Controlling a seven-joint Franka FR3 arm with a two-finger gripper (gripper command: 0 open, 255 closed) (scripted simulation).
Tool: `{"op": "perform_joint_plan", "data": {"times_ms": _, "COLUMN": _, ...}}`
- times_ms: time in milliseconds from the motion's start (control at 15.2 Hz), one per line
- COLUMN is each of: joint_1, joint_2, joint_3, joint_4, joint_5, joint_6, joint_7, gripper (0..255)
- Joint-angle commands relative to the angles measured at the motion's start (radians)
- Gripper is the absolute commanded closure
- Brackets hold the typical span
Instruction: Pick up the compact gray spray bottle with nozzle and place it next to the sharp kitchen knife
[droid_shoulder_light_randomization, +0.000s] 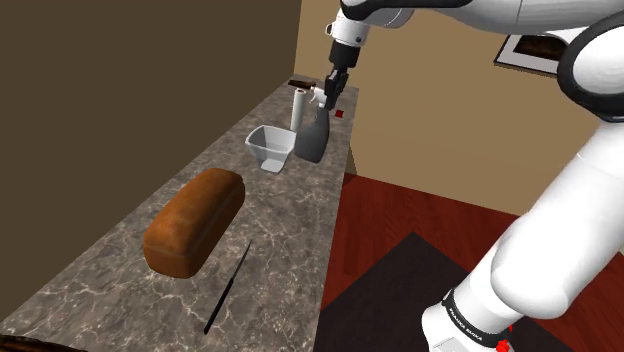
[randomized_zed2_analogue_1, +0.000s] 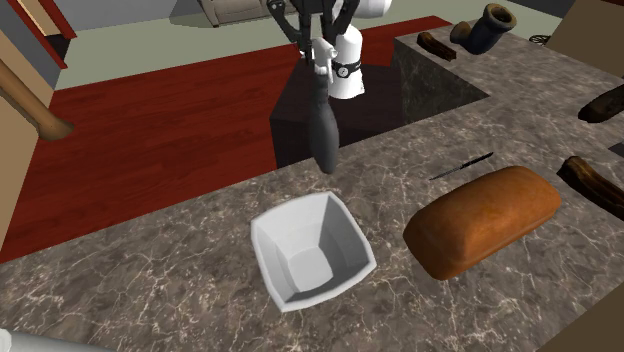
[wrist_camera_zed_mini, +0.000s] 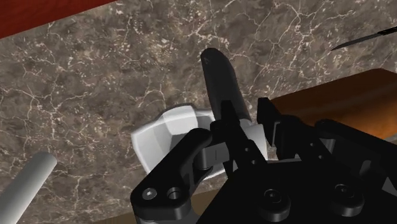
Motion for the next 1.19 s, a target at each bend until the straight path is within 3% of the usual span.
{"op": "perform_joint_plan", "data": {"times_ms": 0, "joint_1": 0.016, "joint_2": -0.056, "joint_3": 0.015, "joint_4": -0.040, "joint_5": -0.005, "joint_6": -0.015, "joint_7": 0.033, "gripper": 255}}
{"op": "perform_joint_plan", "data": {"times_ms": 528, "joint_1": 0.070, "joint_2": -0.246, "joint_3": 0.085, "joint_4": -0.126, "joint_5": -0.006, "joint_6": -0.109, "joint_7": 0.164, "gripper": 255}}
{"op": "perform_joint_plan", "data": {"times_ms": 1122, "joint_1": 0.126, "joint_2": -0.395, "joint_3": 0.181, "joint_4": -0.124, "joint_5": 0.025, "joint_6": -0.247, "joint_7": 0.324, "gripper": 255}}
